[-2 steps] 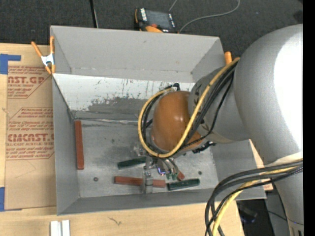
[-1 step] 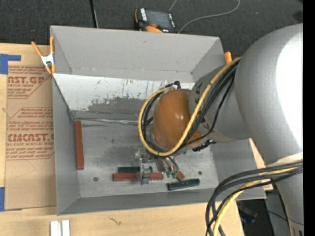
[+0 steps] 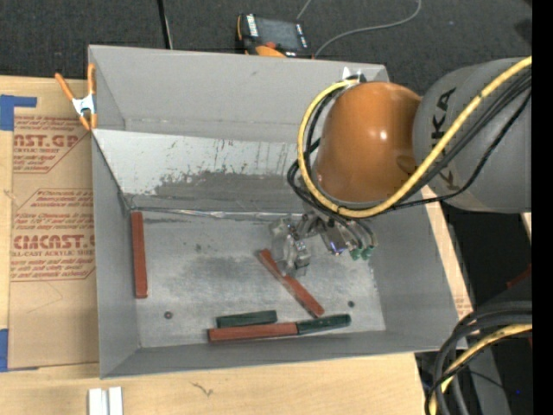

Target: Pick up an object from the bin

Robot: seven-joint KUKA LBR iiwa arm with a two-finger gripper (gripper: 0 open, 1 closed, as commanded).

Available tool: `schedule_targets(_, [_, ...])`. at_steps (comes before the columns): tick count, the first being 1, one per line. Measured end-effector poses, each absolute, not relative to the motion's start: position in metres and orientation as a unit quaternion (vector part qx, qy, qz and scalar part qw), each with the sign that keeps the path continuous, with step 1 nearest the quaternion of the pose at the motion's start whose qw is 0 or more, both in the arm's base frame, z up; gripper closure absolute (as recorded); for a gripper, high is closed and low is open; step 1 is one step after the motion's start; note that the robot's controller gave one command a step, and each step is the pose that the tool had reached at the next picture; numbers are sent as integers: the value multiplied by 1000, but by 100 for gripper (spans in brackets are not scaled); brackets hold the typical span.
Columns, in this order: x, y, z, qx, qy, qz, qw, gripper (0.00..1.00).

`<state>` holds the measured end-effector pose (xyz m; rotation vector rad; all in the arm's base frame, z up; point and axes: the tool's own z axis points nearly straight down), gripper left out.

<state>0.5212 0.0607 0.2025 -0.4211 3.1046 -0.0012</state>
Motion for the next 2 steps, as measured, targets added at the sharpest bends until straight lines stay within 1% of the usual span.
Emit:
schedule_targets(1, [520, 62, 199, -135, 991, 0, 1, 0])
schedule_targets(2, [495, 29, 109, -94, 996, 0, -5, 0])
